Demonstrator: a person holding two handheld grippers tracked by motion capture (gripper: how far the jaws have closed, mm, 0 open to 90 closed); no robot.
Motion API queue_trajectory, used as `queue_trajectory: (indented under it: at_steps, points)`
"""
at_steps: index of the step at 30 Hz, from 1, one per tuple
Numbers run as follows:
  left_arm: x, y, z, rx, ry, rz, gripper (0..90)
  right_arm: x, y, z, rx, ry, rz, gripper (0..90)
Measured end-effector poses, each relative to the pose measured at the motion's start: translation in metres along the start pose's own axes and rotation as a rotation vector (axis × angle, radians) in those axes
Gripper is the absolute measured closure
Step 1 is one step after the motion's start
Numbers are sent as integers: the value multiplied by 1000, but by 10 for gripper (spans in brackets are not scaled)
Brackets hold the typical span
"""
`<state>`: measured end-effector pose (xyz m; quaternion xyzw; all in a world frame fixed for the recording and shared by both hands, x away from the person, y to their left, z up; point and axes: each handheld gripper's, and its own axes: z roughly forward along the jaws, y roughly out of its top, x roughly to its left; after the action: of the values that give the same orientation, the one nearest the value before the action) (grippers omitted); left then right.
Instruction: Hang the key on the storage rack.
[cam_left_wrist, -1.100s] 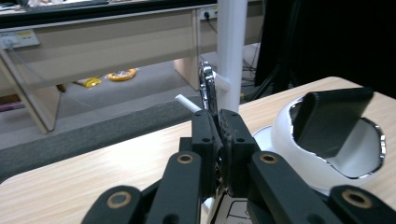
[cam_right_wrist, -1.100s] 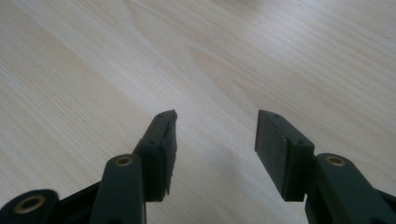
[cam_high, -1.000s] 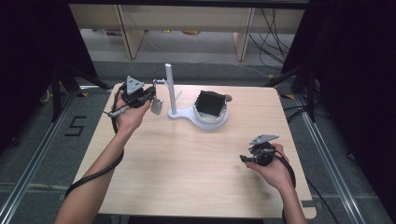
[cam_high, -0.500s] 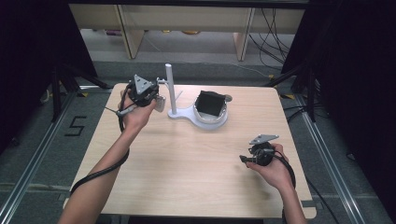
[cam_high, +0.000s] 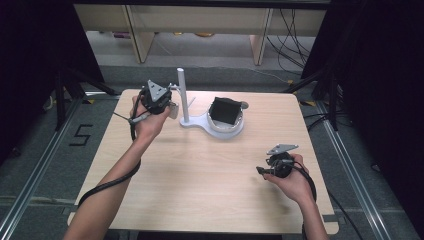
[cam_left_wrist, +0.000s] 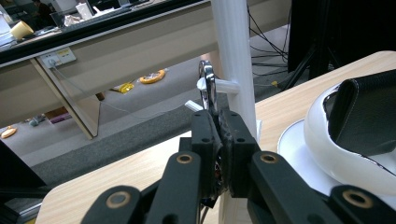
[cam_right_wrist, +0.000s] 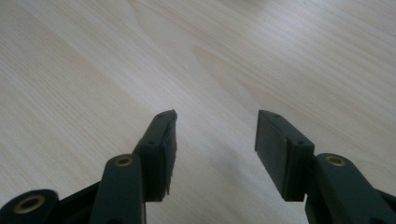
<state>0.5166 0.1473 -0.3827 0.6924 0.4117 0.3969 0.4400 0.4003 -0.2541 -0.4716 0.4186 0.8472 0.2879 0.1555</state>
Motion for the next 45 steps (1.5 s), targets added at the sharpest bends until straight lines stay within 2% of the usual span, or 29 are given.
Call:
queue_trajectory:
  at_steps: [5, 7, 8, 9, 17, 22, 23, 34, 35, 37, 38, 40, 45]
  points:
    - [-1, 1, -1, -2, 4, 3, 844, 0, 0, 0, 0, -1, 1, 494]
    - [-2, 2, -2, -2, 14, 23, 844, 0, 0, 0, 2, 1, 1, 494]
    - [-3, 2, -1, 1, 15, 28, 844, 1, 1, -1, 8, 3, 20, 493]
    - [-3, 2, -1, 6, 21, 37, 844, 1, 1, -1, 8, 3, 20, 493]
    - [-9, 2, 1, 2, 36, 61, 843, 1, 0, 0, 10, 4, 18, 491]
    - [-9, 1, 4, 10, 29, 53, 843, 1, 0, 0, 10, 3, 17, 490]
    - [-9, 1, 4, 9, 27, 48, 843, 0, 0, 0, 7, 3, 2, 490]
    - [-11, -4, 9, 8, 2, 33, 837, 1, -1, -1, 7, 2, 6, 490]
    - [-11, -4, 9, 9, 1, 34, 835, 1, 0, -2, 15, 8, 24, 490]
    - [-11, -5, 10, 10, -4, 28, 827, 1, 0, -3, 12, 6, 25, 490]
    - [-11, -4, 10, 12, -8, 31, 821, 1, -1, -1, -10, -3, 18, 491]
    - [-12, -4, 10, 8, -11, 29, 808, 0, 0, -5, 7, 4, 29, 491]
    - [-13, 0, 7, -4, -24, 23, 768, 0, 0, -5, 3, 2, 28, 490]
